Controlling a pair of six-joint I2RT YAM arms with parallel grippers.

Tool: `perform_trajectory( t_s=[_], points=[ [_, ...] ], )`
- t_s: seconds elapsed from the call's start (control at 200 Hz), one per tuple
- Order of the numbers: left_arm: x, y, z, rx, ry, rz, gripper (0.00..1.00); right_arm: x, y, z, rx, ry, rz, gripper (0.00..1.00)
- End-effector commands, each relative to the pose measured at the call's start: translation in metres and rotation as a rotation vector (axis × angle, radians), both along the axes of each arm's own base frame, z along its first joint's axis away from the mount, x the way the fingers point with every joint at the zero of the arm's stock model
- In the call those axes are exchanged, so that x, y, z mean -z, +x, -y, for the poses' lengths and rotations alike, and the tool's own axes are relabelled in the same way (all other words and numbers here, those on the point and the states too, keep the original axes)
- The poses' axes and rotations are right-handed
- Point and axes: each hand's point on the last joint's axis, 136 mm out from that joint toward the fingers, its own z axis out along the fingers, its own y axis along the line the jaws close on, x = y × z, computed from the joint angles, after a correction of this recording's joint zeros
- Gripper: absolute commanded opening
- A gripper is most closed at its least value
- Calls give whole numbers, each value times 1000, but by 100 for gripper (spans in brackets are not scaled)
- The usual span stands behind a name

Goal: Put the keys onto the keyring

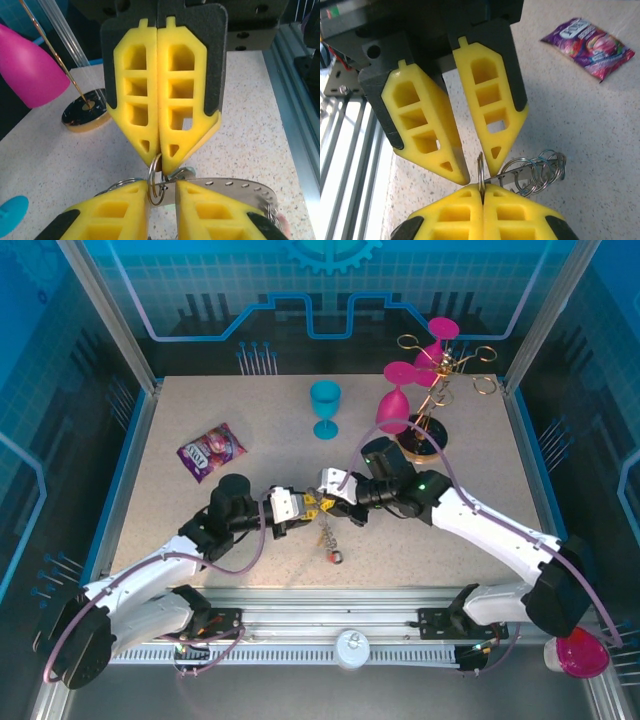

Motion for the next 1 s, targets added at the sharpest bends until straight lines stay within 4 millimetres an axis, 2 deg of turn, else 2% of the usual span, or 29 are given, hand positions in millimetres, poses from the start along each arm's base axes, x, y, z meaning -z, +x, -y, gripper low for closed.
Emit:
perform_trajectory(
  t_s=[0.0,0.2,0.26,0.325,0.405,0.545,0.625,0.725,0.75,0.991],
  points=[
    [-3,2,0,6,38,30,21,6,-6,2,-65,-122,41,0],
    [-5,1,3,23,27,17,16,1,-13,-10,-134,-153,69,0],
    [-7,-1,4,30,21,17,11,2,-14,-13,-146,-164,70,0],
    [-8,-3,4,38,17,19,0,-1,-13,-15,-139,-153,70,0],
    [-9,-5,2,40,14,27,0,-9,-4,-14,-68,-92,55,0],
    [-12,-6,1,34,-9,40,0,-30,16,1,98,101,-18,23],
    [-16,-6,1,30,-39,51,0,-33,15,8,138,193,-56,31],
    [-22,-5,0,24,-104,57,0,-35,7,11,142,280,-67,33],
    [-23,-6,1,28,-117,57,0,-25,4,13,150,281,-88,33],
    [-26,-11,4,61,-167,53,0,-17,-6,16,154,339,-116,31]
  ],
)
